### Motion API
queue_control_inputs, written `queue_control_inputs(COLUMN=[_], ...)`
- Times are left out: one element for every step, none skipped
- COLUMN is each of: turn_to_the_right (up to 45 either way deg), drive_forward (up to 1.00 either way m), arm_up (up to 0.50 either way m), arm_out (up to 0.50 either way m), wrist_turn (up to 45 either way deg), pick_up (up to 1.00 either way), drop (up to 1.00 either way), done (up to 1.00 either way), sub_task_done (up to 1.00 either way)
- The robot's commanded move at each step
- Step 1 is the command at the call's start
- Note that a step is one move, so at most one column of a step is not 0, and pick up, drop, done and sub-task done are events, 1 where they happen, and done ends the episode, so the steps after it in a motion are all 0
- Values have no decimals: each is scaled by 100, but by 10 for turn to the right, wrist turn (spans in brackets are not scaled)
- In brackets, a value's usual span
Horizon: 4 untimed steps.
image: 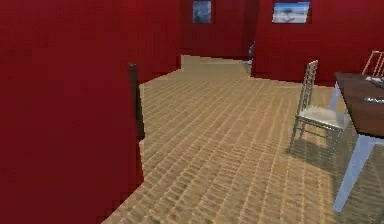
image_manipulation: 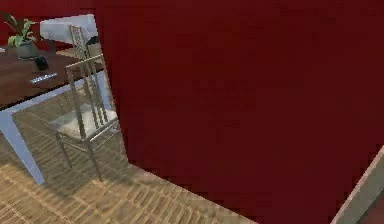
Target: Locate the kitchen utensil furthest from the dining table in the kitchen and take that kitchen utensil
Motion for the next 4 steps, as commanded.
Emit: queue_control_inputs(turn_to_the_right=[0,0,0,0], drive_forward=[100,100,100,100], arm_up=[0,0,0,0], arm_out=[0,0,0,0], wrist_turn=[0,0,0,0], pick_up=[0,0,0,0], drop=[0,0,0,0], done=[0,0,0,0], sub_task_done=[0,0,0,0])
